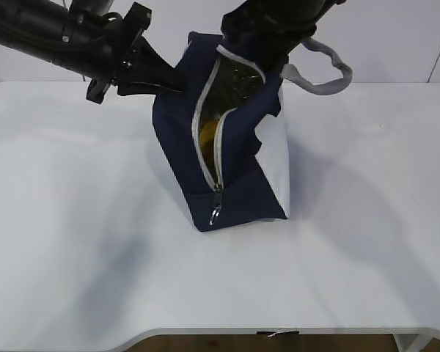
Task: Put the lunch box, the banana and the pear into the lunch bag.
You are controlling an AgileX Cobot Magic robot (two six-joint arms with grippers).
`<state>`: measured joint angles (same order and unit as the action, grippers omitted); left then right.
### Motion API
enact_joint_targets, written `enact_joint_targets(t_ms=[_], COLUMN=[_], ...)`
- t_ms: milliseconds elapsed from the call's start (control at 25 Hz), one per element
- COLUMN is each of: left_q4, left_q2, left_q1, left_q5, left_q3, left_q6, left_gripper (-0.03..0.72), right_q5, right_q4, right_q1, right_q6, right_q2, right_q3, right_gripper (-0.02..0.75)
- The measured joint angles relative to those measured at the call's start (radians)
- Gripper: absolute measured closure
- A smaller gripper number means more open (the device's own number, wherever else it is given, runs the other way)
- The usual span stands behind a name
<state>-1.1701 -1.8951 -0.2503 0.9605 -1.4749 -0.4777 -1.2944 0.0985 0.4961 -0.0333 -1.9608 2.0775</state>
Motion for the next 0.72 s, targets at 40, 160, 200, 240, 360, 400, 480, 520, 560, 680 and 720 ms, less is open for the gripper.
enact_joint_targets(t_ms=[40, 160, 200, 240, 360, 400, 480, 520, 560, 680, 720], left_q4=[-0.003, -0.012, -0.012, -0.012, -0.012, -0.01, -0.002, 0.001, 0.005, 0.007, 0.007], left_q2=[0.0, 0.0, 0.0, 0.0, 0.0, 0.0, 0.0, 0.0, 0.0, 0.0, 0.0], left_q1=[-0.005, -0.005, -0.005, -0.005, -0.005, -0.006, -0.006, -0.006, -0.006, -0.006, -0.008], left_q5=[0.0, -0.012, -0.017, -0.021, -0.03, -0.031, -0.039, -0.043, -0.048, -0.056, -0.059], left_q3=[0.0, 0.0, 0.0, 0.0, 0.0, 0.0, 0.0, 0.0, 0.0, 0.0, 0.0], left_q6=[-0.004, -0.011, -0.012, -0.015, -0.017, -0.017, -0.018, -0.02, -0.02, -0.02, -0.02], left_gripper=[0.673, 0.673, 0.673, 0.673, 0.673, 0.673, 0.673, 0.673, 0.673, 0.673, 0.673], right_q5=[0.0, 0.005, 0.006, 0.008, 0.008, 0.008, 0.01, 0.015, 0.02, 0.03, 0.032], right_q4=[0.0, 0.0, 0.001, 0.008, 0.017, 0.017, 0.017, 0.017, 0.017, 0.015, 0.015], right_q1=[0.0, 0.0, 0.0, 0.0, 0.0, 0.0, 0.0, 0.0, 0.0, 0.0, 0.0], right_q6=[0.0, 0.0, 0.003, 0.009, 0.033, 0.033, 0.033, 0.039, 0.039, 0.04, 0.043], right_q2=[-0.008, -0.019, -0.02, -0.02, -0.03, -0.035, -0.045, -0.052, -0.057, -0.074, -0.079], right_q3=[-0.004, -0.005, -0.005, -0.005, -0.005, -0.005, -0.005, -0.005, -0.005, -0.005, -0.005], right_gripper=[0.731, 0.731, 0.731, 0.731, 0.731, 0.731, 0.731, 0.731, 0.731, 0.73, 0.73])
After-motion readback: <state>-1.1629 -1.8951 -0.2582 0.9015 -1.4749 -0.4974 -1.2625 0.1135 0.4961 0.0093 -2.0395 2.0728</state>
